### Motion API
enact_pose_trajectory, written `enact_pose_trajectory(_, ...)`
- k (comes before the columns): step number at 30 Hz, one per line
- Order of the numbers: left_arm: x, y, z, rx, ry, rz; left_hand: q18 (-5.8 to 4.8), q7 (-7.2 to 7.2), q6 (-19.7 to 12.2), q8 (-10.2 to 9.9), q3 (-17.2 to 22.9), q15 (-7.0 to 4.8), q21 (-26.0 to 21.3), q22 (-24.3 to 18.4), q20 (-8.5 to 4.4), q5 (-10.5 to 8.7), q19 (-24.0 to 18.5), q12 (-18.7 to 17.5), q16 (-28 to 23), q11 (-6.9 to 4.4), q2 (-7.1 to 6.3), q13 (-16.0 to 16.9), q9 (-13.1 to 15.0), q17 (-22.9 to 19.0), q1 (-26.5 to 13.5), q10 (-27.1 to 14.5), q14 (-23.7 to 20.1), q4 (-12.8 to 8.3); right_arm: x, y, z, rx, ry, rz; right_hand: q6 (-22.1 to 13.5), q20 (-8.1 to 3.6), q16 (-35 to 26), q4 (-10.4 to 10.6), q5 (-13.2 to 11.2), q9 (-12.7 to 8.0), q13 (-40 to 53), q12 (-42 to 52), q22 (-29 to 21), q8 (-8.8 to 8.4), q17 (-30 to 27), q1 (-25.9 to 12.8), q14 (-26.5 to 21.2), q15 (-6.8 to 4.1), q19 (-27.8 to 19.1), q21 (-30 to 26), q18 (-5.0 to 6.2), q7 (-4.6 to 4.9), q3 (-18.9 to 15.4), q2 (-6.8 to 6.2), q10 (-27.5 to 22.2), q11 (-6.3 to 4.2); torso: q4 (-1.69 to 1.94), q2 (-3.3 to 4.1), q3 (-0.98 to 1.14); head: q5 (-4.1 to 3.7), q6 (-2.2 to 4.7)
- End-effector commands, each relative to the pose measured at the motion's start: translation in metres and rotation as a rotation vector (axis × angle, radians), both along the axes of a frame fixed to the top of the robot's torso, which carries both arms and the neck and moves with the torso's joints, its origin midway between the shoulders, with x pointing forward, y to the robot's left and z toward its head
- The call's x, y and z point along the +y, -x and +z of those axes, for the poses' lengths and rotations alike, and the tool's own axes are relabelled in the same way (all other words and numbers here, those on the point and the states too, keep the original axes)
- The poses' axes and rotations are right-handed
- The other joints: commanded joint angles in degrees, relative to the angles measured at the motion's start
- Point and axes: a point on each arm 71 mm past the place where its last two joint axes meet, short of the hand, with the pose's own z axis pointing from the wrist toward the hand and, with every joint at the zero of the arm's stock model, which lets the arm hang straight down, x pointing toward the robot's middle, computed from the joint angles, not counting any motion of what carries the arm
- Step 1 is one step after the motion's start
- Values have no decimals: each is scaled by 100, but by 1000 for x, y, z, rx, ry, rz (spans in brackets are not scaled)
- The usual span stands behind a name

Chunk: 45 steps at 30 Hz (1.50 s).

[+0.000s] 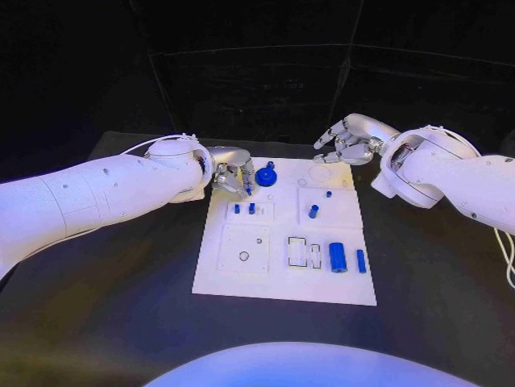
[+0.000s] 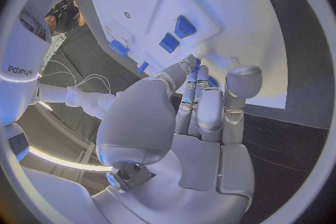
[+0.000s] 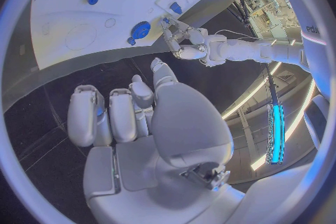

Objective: Assemble the parts on the task board

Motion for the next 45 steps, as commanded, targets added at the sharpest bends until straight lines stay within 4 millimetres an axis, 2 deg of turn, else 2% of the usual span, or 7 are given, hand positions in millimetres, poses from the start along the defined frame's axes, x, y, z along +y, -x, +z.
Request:
enact_pose_trajectory(1, 0, 0, -2, 20, -9, 2, -41, 0, 37, -38, 29, -33, 31, 9, -10, -5, 22, -48, 16, 8, -3, 2, 6, -9, -63, 49, 41, -11, 1, 0, 1, -4, -3, 9, -5, -31, -21, 31, 31, -6, 6, -4, 7, 38, 6, 23, 195, -35, 7, -27, 111, -17, 9, 20, -21, -22, -4, -1, 0, 2, -1)
enact_pose_trajectory(10, -1, -2, -3, 21, -13, 8, -52, 63, -71, -173, 77, 19, 45, 37, 22, -5, 6, -233, 23, 76, -42, -11, -15, -52, -124, -83, 32, -16, 1, 0, 2, -4, -3, 10, -5, -31, -21, 31, 31, -6, 6, -4, 7, 38, 6, 23, 195, -35, 7, -27, 111, -17, 9, 20, -21, -22, -1, 1, 0, -4, 0)
enact_pose_trajectory(25, -2, -3, -4, 18, -12, 10, -52, 95, -113, -273, 144, 58, 48, 52, 58, -5, -14, -399, 33, 123, -49, -13, -13, -97, -164, -182, 21, -10, 1, 0, 1, -3, -3, 10, -5, -31, -21, 31, 31, -6, 6, -4, 7, 38, 6, 23, 195, -35, 7, -27, 111, -17, 9, 20, -21, -22, -1, -1, -1, -11, -3)
enact_pose_trajectory(39, 8, -4, -5, 22, -23, 34, -42, 164, -362, -513, 188, 119, 5, 20, 113, -6, -52, -635, 33, 203, -171, -14, -32, -188, -198, -397, -4, -54, -1, 0, 1, 6, 4, 3, -8, -31, -49, 51, 46, -7, -26, -34, -31, 43, -24, 22, 190, -34, -14, -51, 119, -16, 1, 27, -41, -21, 3, -4, -2, -18, -10)
enact_pose_trajectory(41, 12, -4, -5, 18, -23, 43, -37, 172, -416, -558, 192, 131, -17, -3, 124, -6, -63, -679, 32, 218, -191, -15, -32, -205, -193, -458, -9, -67, -2, -1, 0, 10, 10, -1, -31, -31, -103, 55, 49, -10, -310, -335, -120, 36, -83, 37, 172, -33, -70, -108, 139, -13, -6, 16, -245, -19, 3, -3, -5, -26, -9)
enact_pose_trajectory(43, 18, -5, -4, 6, -16, 53, -29, 183, -472, -606, 189, 145, -53, -40, 137, -6, -78, -735, 33, 235, -211, -15, -30, -223, -186, -546, -14, -80, -4, -1, -1, 11, 22, -5, -39, -36, -445, 58, 42, -8, -1572, -1728, -283, 46, -449, 143, 51, -41, -170, -221, 175, -19, 23, 29, -1107, -25, 5, -4, -6, -37, -6)
enact_pose_trajectory(45, 23, -4, -2, -5, -1, 61, -20, 185, -533, -654, 181, 154, -88, -77, 148, -6, -92, -778, 37, 245, -226, -14, -30, -233, -176, -624, -17, -92, -6, -2, -1, 5, 45, -5, 2, -49, -796, 18, 9, -3, -2103, -2378, -376, 68, -809, 321, -55, -52, -219, -291, 193, -26, 89, 19, -1369, -33, 6, -6, -8, -43, -6)
